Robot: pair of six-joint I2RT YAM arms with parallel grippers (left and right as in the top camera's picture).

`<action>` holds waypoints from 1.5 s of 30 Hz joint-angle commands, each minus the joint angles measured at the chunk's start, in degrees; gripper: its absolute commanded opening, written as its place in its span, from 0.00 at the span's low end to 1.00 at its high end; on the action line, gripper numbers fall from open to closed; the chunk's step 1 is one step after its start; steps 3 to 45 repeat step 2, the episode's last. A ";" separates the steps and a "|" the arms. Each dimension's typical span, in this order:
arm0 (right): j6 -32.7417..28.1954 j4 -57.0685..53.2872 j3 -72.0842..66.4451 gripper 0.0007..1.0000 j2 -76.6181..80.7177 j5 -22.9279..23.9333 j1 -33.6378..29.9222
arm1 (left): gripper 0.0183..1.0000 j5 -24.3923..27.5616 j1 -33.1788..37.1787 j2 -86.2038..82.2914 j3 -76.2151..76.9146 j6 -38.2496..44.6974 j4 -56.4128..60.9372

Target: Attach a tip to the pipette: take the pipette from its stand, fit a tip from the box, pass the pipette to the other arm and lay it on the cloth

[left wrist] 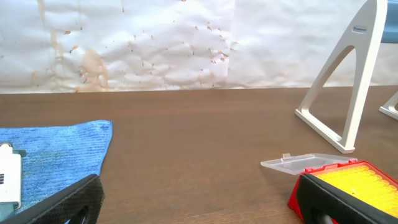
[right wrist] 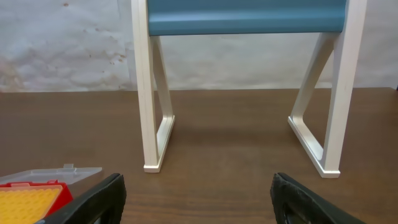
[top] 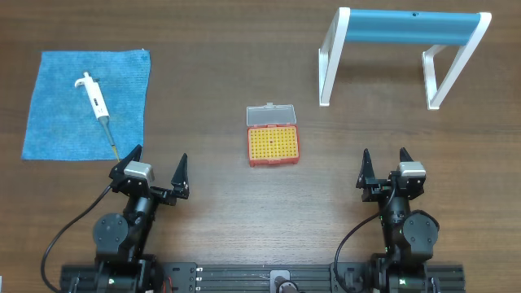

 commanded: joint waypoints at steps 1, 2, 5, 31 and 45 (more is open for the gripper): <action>-0.42 -0.26 -0.11 0.76 -0.35 -1.36 -0.33 | 1.00 0.00 -0.20 -0.52 -0.04 0.31 -0.46; -0.42 -0.26 -0.11 0.76 -0.35 -1.36 -0.33 | 1.00 -0.02 -0.20 -0.52 -0.04 0.31 -0.46; -0.42 -0.26 -0.11 0.76 -0.35 -1.36 -0.33 | 1.00 -0.02 -0.20 -0.52 -0.04 0.31 -0.46; -0.42 -0.26 -0.11 0.76 -0.35 -1.36 -0.33 | 1.00 -0.02 -0.20 -0.52 -0.04 0.31 -0.46; -0.42 -0.26 -0.11 0.76 -0.35 -1.36 -0.33 | 1.00 -0.02 -0.20 -0.52 -0.04 0.31 -0.46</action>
